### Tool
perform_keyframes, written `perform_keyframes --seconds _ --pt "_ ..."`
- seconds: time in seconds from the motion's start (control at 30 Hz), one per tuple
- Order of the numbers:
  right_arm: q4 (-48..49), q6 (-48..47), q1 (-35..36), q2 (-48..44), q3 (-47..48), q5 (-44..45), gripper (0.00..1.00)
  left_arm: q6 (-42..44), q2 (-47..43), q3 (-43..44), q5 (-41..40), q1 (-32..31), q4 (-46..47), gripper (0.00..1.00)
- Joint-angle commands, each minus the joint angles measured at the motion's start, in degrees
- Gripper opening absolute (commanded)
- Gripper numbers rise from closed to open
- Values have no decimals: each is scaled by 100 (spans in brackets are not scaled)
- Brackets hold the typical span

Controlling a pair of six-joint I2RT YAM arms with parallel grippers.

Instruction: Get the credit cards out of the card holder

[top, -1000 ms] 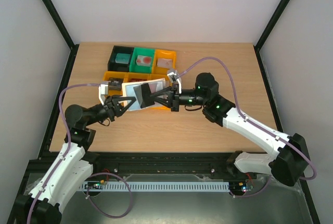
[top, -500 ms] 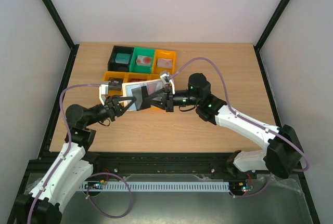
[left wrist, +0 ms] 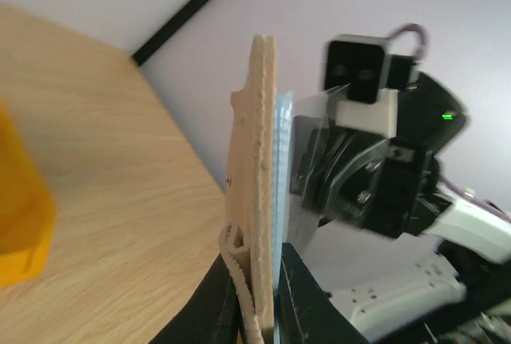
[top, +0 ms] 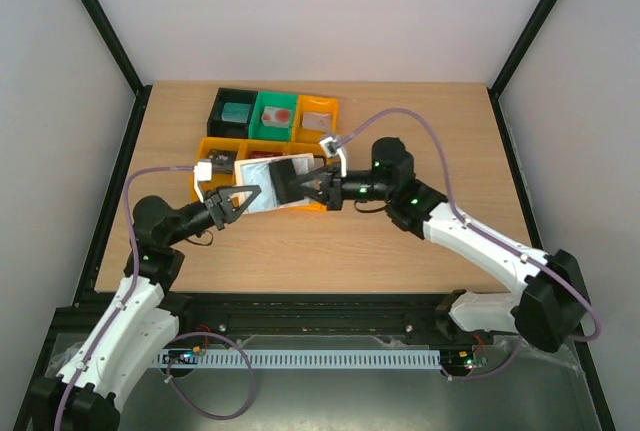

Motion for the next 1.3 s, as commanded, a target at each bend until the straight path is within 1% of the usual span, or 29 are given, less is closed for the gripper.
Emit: perform_keyframes --seconds 0.0,0.1,0.17,0.27,0.47,0.5,0.53,0.57,0.6,0.63,0.7,0.77,0.8,0.87,0.93,0.97,1.03,1.07,1.17,1.2,1.27 --pt "-1550 -718 -732 -575 11 778 2 53 107 -232 -443 90 -1658 2" --pt "-2523 -1161 -895 -705 151 1351 2 -29 401 -472 -489 92 -2546 2" --pt "-2863 -1369 -896 -718 305 1459 2 -144 661 -743 -519 111 -2695 2" --pt "-2974 -1435 -896 -712 442 1457 2 -349 978 -1041 -548 160 -2600 2" --pt "-3008 -1548 -896 -624 553 1272 2 -307 1499 -1186 -743 156 -2706 2" --pt "-3025 -1565 -896 -604 563 1252 2 -286 1560 -1183 -799 160 -2740 5" --pt "-3042 -1576 -896 -587 569 1225 2 -235 1584 -1160 -892 161 -2858 14" --pt "-3055 -1579 -892 -571 582 1218 2 -159 1587 -1111 -1007 179 -3009 26" --pt "-3071 -1587 -888 -571 590 1235 2 -50 1573 -1032 -1209 220 -3203 41" --pt "-3092 -1618 -883 -577 605 1269 2 75 1548 -931 -1464 274 -3440 52" --pt "-3215 -1773 -832 -595 668 1471 2 374 1409 -674 -1923 420 -3667 65" --pt "-3482 -2090 -679 -595 829 1965 2 537 1219 -448 -2376 582 -3923 77" --pt "-3626 -2329 -535 -595 954 2294 2 573 1113 -350 -2475 694 -4052 82" --pt "-3876 -2849 -143 -592 1123 3103 2 697 933 -114 -2599 878 -4375 89" --pt "-3981 -3377 250 -578 1205 4133 2 872 776 182 -2651 978 -4693 95" --pt "-3944 -3641 529 -589 1199 4617 2 969 706 344 -2634 997 -4786 97" --pt "-3551 -4375 1074 -708 1020 5686 2 1190 592 681 -2508 1047 -4825 99" --pt "-3233 -4919 1401 -831 826 6308 2 1321 546 846 -2416 1079 -4790 99" --pt "-1701 -7376 2281 -1268 -149 7764 2 1746 414 1311 -2046 1151 -4469 99" --pt "-1107 -8213 2525 -1366 -500 8094 2 1910 360 1426 -1844 1154 -4217 99" --pt "-20 -9840 2869 -1447 -1063 8469 2 2307 228 1594 -1455 1163 -3853 98"
